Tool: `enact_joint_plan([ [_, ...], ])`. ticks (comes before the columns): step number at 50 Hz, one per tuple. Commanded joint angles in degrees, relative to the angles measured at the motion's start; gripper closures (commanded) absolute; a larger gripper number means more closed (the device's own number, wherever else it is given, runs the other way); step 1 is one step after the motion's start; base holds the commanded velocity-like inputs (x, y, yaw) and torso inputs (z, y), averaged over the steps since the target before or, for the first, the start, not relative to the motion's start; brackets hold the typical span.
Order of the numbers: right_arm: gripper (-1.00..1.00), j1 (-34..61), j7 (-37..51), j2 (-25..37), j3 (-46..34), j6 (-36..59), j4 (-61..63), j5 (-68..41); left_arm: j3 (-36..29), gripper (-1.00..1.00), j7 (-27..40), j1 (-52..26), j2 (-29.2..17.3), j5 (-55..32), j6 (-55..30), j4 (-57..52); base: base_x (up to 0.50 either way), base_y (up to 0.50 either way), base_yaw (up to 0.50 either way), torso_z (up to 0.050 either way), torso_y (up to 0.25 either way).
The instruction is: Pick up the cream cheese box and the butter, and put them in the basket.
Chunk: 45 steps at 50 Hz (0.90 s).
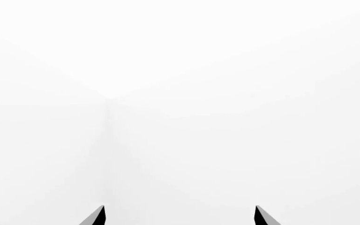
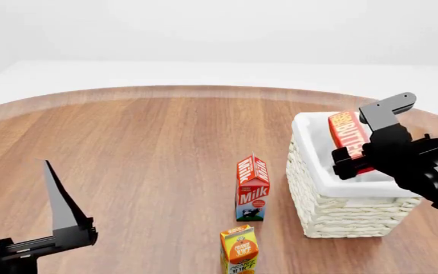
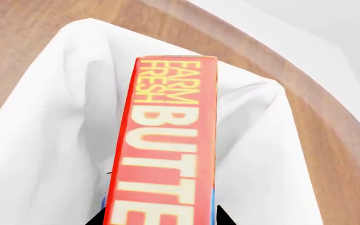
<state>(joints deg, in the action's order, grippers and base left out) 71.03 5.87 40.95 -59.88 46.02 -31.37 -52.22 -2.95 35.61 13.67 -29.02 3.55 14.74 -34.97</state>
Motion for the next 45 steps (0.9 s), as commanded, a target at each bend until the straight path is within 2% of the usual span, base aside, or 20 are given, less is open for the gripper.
enact_joint_plan([
  [1, 1.00, 1.4, -2.0, -2.2, 2.2, -1.8, -2.6, 5.3, 1.3, -1.00, -1.2, 0.0, 1.2, 0.4, 0.3, 0.3, 0.00, 0.00, 0.00, 0.000, 0.000],
  [9, 1.00, 1.7, -1.2, -2.5, 2.2, -2.2, -4.1, 6.1, 1.1, -1.00, -1.2, -0.1, 1.2, 0.6, -0.1, -0.1, 0.00, 0.00, 0.00, 0.000, 0.001],
  [10, -1.00, 1.8, -0.8, -2.5, 2.2, -2.0, -4.2, 6.2, 1.0, -1.00, -1.3, -0.1, 1.2, 0.6, -0.1, -0.1, 0.00, 0.00, 0.00, 0.000, 0.000],
  [35, -1.00, 1.5, -1.1, -2.0, 2.1, -1.4, -2.5, 6.0, 0.8, -1.00, -1.1, 0.0, 1.1, 0.6, 0.2, 0.3, 0.00, 0.00, 0.00, 0.000, 0.000],
  [41, -1.00, 0.9, 0.6, 0.7, 3.0, 0.3, 4.8, 4.0, 0.8, -1.00, -1.1, 0.0, 1.0, 0.6, 0.2, 0.2, 0.00, 0.00, 0.00, 0.000, 0.000],
  [45, -1.00, -0.2, 4.3, 6.0, 5.6, 2.5, 16.9, -0.2, 0.8, -1.00, -1.1, 0.0, 1.0, 0.6, 0.2, 0.1, 0.00, 0.00, 0.00, 0.000, 0.000],
])
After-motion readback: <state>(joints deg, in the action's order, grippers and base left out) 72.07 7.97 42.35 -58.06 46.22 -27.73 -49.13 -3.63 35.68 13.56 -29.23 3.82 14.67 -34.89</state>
